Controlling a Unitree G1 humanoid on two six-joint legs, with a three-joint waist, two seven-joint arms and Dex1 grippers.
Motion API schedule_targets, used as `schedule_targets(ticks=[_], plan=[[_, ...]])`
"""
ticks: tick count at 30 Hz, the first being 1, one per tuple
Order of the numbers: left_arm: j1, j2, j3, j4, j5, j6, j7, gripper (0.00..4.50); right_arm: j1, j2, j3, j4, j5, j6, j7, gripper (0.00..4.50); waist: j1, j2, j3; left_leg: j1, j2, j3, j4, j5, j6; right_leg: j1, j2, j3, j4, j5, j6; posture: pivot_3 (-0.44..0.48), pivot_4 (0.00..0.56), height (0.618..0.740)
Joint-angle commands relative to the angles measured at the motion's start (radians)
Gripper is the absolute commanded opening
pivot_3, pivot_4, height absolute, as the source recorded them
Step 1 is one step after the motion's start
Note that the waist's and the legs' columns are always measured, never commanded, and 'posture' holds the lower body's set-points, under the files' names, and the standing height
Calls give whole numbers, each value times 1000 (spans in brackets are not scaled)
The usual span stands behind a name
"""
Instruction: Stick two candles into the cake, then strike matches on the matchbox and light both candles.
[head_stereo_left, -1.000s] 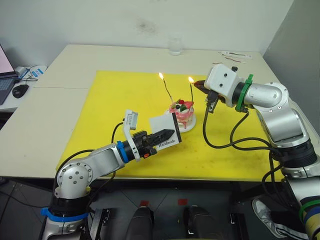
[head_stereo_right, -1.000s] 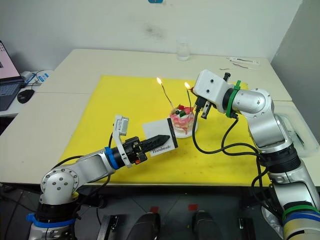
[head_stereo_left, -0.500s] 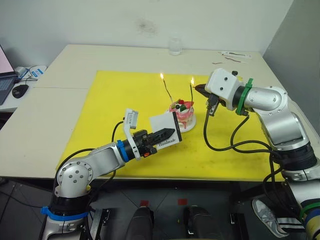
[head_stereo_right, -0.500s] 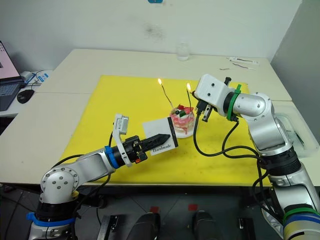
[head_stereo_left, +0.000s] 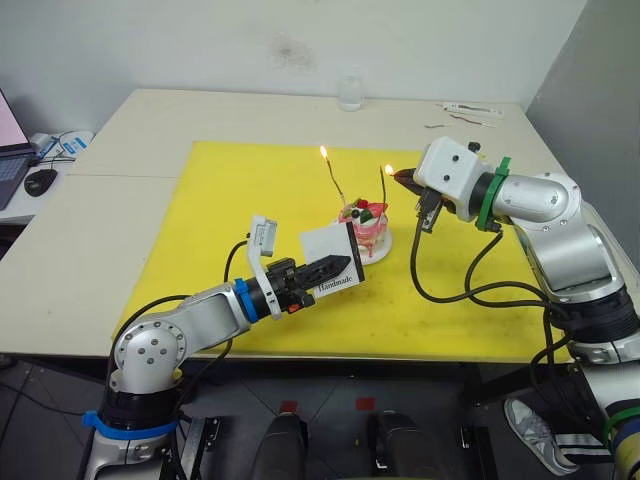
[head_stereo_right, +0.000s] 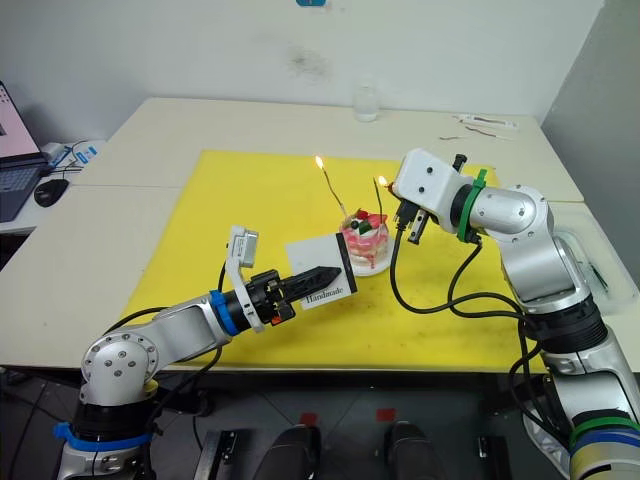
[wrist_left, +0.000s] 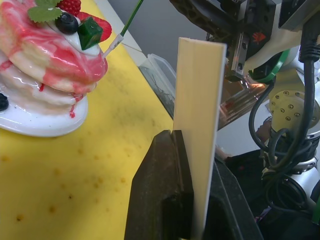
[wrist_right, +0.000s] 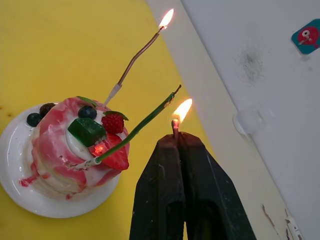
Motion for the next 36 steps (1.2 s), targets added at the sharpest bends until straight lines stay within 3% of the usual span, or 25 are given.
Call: schedule_targets(ticks=[1, 36], plan=[[-18, -7, 0, -10, -15, -1, -9, 0, -9, -10, -37, -41, 5, 0, -1, 28, 0, 0, 0, 0, 0, 0, 0, 0, 0, 0, 0, 0, 0, 0, 0, 0, 150, 740], [-12, -6, 1, -24, -22, -4, 0, 0, -49, 23, -19, -25, 0, -13, 11, 28, 0, 0, 0, 0, 0, 0, 0, 0, 0, 0, 0, 0, 0, 0, 0, 0, 150, 740]])
